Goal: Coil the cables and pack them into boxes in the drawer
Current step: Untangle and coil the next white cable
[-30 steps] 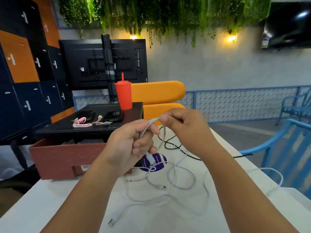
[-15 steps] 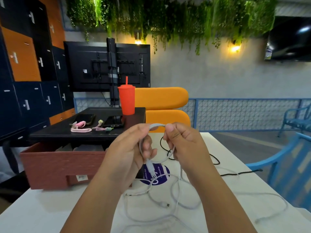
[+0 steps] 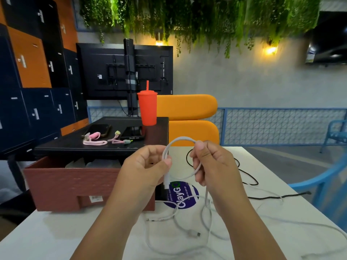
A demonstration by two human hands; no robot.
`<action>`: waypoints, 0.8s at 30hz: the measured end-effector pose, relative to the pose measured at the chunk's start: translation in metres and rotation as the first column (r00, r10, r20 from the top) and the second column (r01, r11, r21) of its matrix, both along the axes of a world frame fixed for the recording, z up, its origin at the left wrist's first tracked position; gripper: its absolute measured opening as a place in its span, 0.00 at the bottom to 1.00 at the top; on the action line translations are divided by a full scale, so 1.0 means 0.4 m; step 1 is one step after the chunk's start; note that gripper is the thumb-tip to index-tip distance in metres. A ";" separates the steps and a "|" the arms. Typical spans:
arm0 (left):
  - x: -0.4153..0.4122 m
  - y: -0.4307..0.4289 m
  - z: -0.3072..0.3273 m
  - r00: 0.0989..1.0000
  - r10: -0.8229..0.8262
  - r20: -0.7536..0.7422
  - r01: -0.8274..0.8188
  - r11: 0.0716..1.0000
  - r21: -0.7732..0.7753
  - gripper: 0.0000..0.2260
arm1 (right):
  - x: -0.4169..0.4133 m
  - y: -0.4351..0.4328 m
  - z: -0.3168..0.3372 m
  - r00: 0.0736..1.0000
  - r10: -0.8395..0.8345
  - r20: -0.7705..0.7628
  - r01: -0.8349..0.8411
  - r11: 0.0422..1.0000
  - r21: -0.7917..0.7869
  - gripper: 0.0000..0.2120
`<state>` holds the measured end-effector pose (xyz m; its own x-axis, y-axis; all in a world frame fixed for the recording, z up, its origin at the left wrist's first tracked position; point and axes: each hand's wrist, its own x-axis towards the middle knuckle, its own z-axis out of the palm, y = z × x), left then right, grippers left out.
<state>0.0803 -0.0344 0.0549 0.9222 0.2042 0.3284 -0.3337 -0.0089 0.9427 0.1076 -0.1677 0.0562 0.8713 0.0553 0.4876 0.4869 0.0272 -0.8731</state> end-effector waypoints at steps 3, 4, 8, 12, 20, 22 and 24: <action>-0.011 0.009 -0.007 0.999 0.023 -0.030 -0.020 0.995 0.099 0.08 | -0.005 -0.007 -0.002 1.000 0.017 -0.014 -0.017 1.000 0.001 0.16; -0.017 0.011 -0.006 0.999 0.029 -0.044 -0.023 0.990 0.136 0.09 | -0.007 -0.009 -0.003 1.000 0.019 -0.024 -0.020 1.000 -0.003 0.16; -0.037 0.025 0.003 0.996 0.034 -0.083 -0.014 0.973 0.231 0.15 | -0.005 -0.018 -0.004 0.998 0.002 -0.064 -0.003 1.000 -0.017 0.18; -0.037 0.044 -0.002 0.983 0.183 -0.024 -0.149 0.863 0.482 0.17 | -0.004 -0.036 0.003 0.995 0.009 -0.095 -0.016 0.998 -0.065 0.19; -0.028 0.030 0.001 0.928 0.346 0.138 -0.372 0.882 0.290 0.10 | -0.015 -0.025 0.000 0.985 0.125 -0.117 -0.138 0.984 -0.108 0.18; -0.033 0.022 0.011 0.965 0.255 0.053 -0.258 0.964 0.066 0.10 | -0.016 -0.020 0.000 0.979 0.157 -0.130 -0.170 0.981 -0.094 0.17; -0.040 0.017 0.022 0.990 0.141 -0.005 -0.141 0.983 -0.120 0.09 | -0.016 -0.015 -0.001 0.967 0.202 -0.154 -0.215 0.974 -0.072 0.17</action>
<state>0.0645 -0.0277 0.0636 0.8802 0.3701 0.2971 -0.3405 0.0564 0.9385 0.1013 -0.1738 0.0558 0.8967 0.2803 0.3426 0.3471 0.0350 -0.9372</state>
